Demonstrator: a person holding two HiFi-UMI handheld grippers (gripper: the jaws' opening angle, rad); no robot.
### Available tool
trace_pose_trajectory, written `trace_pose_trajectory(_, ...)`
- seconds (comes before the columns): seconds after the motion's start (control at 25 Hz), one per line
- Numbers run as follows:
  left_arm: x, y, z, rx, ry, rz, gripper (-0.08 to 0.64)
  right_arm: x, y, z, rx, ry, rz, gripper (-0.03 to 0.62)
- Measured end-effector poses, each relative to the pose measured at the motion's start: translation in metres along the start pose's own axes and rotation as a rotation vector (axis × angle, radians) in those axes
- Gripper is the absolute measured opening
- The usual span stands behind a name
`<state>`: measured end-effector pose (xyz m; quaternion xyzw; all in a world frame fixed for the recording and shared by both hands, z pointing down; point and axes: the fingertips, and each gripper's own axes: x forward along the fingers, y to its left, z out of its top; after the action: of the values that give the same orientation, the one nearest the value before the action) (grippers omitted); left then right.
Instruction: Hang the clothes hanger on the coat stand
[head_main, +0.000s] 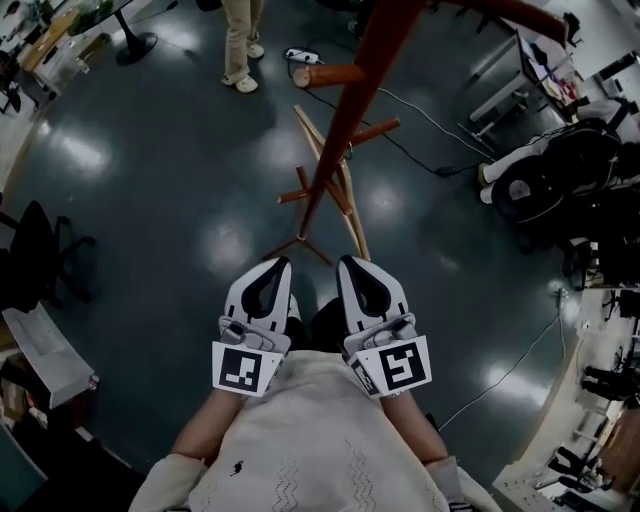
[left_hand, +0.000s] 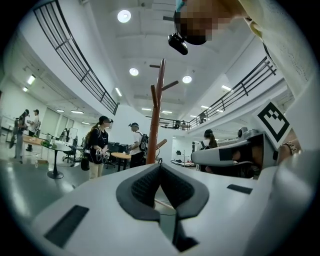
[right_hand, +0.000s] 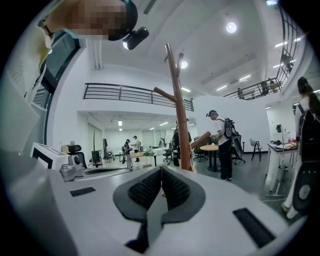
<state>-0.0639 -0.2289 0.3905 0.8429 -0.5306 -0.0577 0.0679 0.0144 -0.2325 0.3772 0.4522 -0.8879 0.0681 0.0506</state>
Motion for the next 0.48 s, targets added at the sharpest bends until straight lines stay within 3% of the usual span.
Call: trace_pose_trajectory(0.48,0.004,0.018,0.011,-0.007,-0.027,0.074,0.012,0.020,-0.006,0.006,0.008,0.026,0.060,0.020)
